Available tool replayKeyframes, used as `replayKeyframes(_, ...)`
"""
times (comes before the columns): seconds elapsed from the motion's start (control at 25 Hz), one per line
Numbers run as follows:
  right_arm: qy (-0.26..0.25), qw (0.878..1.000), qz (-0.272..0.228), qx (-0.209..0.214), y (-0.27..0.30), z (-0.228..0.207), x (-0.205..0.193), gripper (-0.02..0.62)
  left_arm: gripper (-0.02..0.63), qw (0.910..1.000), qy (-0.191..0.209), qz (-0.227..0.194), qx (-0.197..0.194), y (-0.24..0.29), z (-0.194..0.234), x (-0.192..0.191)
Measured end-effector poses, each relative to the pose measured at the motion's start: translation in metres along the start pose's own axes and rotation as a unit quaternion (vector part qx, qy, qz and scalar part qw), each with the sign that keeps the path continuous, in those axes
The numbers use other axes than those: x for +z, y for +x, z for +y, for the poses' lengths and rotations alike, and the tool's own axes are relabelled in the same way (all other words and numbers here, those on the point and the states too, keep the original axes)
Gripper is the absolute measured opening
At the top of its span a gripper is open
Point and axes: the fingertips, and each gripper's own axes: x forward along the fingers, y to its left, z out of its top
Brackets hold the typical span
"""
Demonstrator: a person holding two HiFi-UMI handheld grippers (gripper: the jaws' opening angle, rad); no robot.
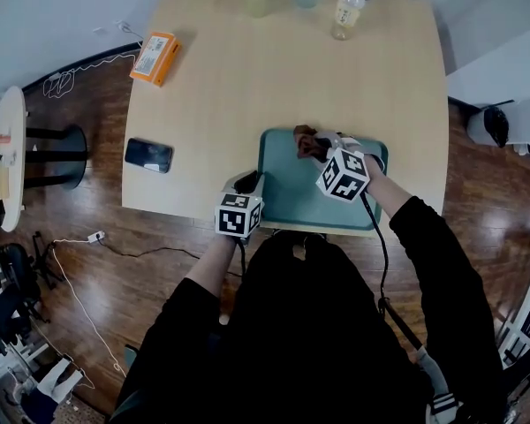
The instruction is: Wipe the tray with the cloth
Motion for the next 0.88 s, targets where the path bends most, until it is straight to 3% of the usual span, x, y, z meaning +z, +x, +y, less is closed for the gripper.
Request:
replayKeyframes(0.24,-0.020,1.000,0.013,0.000,0.006,-0.006,0.004,0.106,0.028,1.0000,-0.002,-0.001,0.001,0.000,0.002,-0.001)
replayKeyframes(0.36,0.006,1.000,0.014,0.016,0.005,0.000,0.010,0.106,0.029,1.0000,-0.004,-0.002,0.005,-0.001,0.001,-0.001)
replayKeyframes(0.64,0.003,0.996,-0.011,0.089,-0.036,0.109,-0.013,0.106,0.031,1.0000,0.001,-0.003,0.008,0.000,0.001,-0.002)
replayKeyframes(0.76,0.009,0.995,-0.021,0.100,-0.053,0.151,-0.026,0.106,0.031,1.0000,0.001,-0.004,0.009,0.000,0.001,-0.002)
replayKeyframes(0.88,0.044,0.993,-0.034,0.100,-0.059,0.164,-0.031,0.106,0.031,0.9999,0.004,-0.004,0.010,0.000,0.001,-0.003)
